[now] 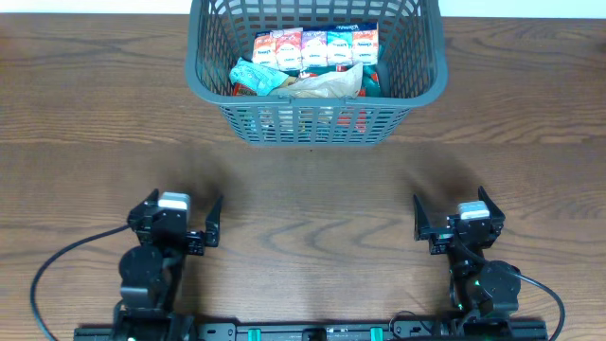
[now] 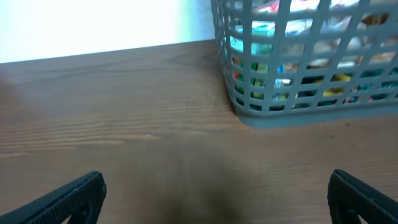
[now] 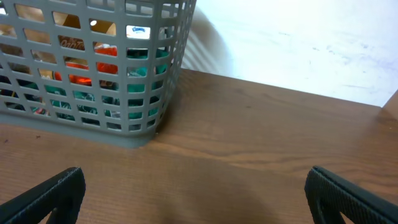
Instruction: Pack container
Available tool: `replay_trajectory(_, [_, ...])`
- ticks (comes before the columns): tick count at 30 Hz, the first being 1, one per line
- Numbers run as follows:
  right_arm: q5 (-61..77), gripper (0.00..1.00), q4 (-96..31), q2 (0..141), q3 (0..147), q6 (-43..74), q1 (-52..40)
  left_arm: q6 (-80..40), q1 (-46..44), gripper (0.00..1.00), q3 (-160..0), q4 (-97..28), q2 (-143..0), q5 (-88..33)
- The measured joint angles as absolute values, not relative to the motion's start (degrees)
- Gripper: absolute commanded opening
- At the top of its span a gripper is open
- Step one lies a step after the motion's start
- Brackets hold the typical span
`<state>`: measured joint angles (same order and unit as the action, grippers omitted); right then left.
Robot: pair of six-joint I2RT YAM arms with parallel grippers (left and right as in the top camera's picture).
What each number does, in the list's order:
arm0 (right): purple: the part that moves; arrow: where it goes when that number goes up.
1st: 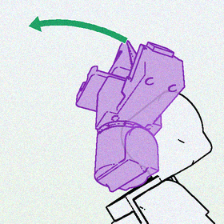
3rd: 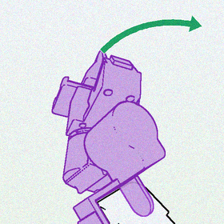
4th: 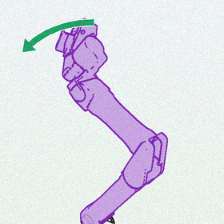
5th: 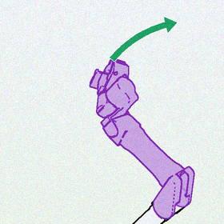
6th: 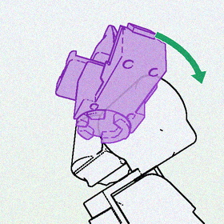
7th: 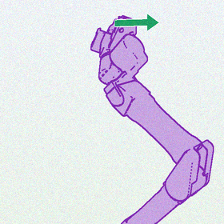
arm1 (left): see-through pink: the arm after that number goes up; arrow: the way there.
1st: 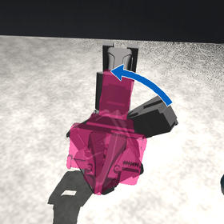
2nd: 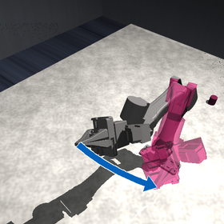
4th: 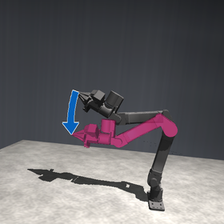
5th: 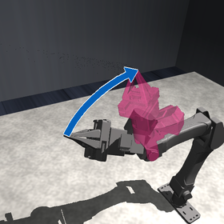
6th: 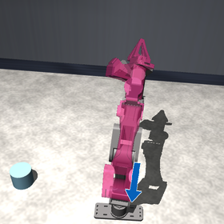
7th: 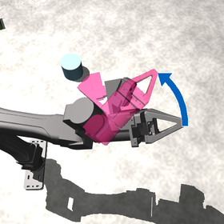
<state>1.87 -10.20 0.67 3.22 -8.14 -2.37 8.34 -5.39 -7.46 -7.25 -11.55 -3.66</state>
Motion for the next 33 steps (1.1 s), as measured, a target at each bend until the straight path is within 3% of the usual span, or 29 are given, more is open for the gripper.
replay_trajectory(17, [1.9,0.99,-10.2,0.6,3.2,-8.1,-2.4,12.5,-5.7,0.98,-1.8,-2.6,-1.0,-4.8])
replay_trajectory(33, [1.9,0.99,-10.2,0.6,3.2,-8.1,-2.4,11.8,-6.5,0.99,-1.8,-2.6,-0.6,-4.8])
